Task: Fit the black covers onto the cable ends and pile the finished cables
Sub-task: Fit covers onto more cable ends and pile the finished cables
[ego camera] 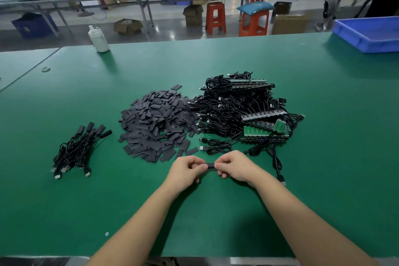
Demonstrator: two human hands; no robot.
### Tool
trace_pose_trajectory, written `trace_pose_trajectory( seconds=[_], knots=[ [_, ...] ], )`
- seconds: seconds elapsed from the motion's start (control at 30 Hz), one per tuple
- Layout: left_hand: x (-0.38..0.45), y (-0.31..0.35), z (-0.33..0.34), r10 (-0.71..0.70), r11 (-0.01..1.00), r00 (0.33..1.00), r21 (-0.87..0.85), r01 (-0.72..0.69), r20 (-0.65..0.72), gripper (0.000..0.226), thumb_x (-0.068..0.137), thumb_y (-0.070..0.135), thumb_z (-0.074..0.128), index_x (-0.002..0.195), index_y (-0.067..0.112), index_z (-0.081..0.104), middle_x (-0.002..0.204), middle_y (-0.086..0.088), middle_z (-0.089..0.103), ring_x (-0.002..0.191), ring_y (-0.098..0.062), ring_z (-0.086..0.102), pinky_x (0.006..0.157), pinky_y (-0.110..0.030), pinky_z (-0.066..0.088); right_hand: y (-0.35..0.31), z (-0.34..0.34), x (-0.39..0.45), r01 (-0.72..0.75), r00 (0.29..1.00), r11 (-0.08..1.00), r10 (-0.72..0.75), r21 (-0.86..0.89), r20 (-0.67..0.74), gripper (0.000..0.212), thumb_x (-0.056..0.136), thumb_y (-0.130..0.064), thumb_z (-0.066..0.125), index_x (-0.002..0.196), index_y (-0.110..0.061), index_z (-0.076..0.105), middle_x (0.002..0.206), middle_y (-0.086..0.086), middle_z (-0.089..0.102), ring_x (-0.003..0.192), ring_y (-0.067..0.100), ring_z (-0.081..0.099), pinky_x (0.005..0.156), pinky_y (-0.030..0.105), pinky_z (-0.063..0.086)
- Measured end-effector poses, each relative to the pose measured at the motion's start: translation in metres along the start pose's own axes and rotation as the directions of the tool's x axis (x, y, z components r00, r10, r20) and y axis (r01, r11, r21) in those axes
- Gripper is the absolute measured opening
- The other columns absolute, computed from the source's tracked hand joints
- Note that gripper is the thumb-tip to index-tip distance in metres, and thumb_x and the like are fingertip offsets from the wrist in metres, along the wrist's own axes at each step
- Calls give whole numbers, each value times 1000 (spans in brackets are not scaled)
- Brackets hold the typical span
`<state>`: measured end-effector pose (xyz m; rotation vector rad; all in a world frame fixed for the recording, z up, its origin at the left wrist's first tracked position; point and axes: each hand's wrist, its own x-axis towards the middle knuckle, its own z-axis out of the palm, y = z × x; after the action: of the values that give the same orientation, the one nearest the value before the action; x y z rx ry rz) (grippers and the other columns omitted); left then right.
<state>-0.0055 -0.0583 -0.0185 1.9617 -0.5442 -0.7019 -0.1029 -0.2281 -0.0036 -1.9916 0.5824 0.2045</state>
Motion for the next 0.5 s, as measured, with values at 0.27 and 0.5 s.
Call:
trace_pose_trajectory(
  seconds=[0.27,0.5],
  knots=[
    [-9,10,-13,-78,859,994,-512,26,-79,12,91,19,68,90,9,74,72,-1,67,66,-13,57,60,-23,44,-30,24,-7,43,998,921,-56,388,22,10,97,-11,64,92,-8,71,84,10,74,73,16,70,75,32,61],
    [-25,11,-21,-107,865,988,-501,36,-113,29,100,23,56,98,0,73,89,-10,74,79,-19,67,69,-25,54,-38,54,1,105,961,994,-98,11,-257,28,85,-48,73,72,-23,73,66,-8,70,61,4,60,63,23,49]
  ],
)
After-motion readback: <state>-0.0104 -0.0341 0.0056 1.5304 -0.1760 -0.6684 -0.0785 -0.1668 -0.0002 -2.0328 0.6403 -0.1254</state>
